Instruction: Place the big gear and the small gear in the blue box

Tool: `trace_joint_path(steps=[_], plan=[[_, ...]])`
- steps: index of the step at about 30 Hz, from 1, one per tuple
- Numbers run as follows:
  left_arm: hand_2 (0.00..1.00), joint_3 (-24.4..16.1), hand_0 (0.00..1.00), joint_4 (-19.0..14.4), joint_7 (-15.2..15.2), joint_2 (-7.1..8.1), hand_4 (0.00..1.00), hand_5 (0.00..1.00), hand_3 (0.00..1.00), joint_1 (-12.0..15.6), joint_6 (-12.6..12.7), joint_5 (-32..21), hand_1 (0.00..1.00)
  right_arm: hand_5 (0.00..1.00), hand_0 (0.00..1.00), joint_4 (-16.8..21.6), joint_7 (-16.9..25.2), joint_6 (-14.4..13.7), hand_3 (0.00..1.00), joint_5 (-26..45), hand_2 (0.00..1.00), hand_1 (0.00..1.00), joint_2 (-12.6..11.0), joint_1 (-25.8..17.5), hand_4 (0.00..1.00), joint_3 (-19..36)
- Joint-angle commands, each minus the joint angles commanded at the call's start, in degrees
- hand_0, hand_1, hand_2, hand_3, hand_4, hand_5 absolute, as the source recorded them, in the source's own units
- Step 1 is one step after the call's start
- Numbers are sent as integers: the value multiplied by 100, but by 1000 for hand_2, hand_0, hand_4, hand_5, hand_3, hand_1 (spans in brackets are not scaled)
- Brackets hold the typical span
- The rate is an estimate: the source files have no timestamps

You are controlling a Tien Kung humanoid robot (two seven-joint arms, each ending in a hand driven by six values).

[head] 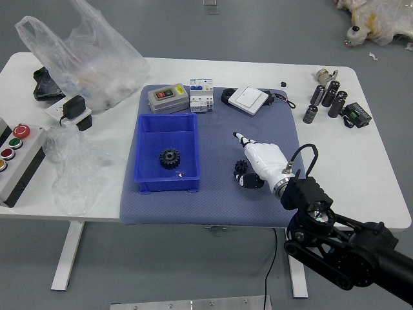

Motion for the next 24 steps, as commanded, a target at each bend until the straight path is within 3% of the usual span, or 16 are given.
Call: trace_joint_path(steps=[1, 2, 7, 8, 13, 14, 24], plan=[[601, 2, 642, 0, 0, 2, 639, 315, 650, 0, 0, -1, 616, 145, 447, -31, -1, 10, 957, 8, 849, 599, 1, 2, 704, -13], [601, 2, 642, 0, 3, 3, 639, 314, 650, 0, 0, 3, 616, 182, 427, -58, -3, 19, 798, 13, 771, 565, 3, 3, 691, -24], [601, 7, 642, 0, 19, -5, 639, 314, 650, 10, -8, 16, 616, 182, 427, -203, -2, 25, 798, 16, 771, 565, 10, -5, 691, -69], [601, 13, 642, 0, 18, -5, 639, 315, 649, 10, -8, 11, 615, 59, 417, -220, 8, -2, 527, 23, 553, 477, 9, -8, 537, -78], [601, 42, 642, 0, 4, 3, 639, 315, 649, 2, -4, -14, 615, 59, 417, -242, 54, -144, 527, 31, 553, 477, 9, -5, 537, -104], [601, 47, 642, 0, 1, 4, 639, 315, 649, -1, -3, -18, 616, 2, 440, -245, 62, -170, 467, 34, 520, 482, 10, -4, 505, -109], [601, 88, 642, 0, -11, -9, 639, 315, 649, -13, -1, -56, 615, 2, 441, -270, 125, -348, 453, 68, 513, 495, 22, 2, 503, -114]])
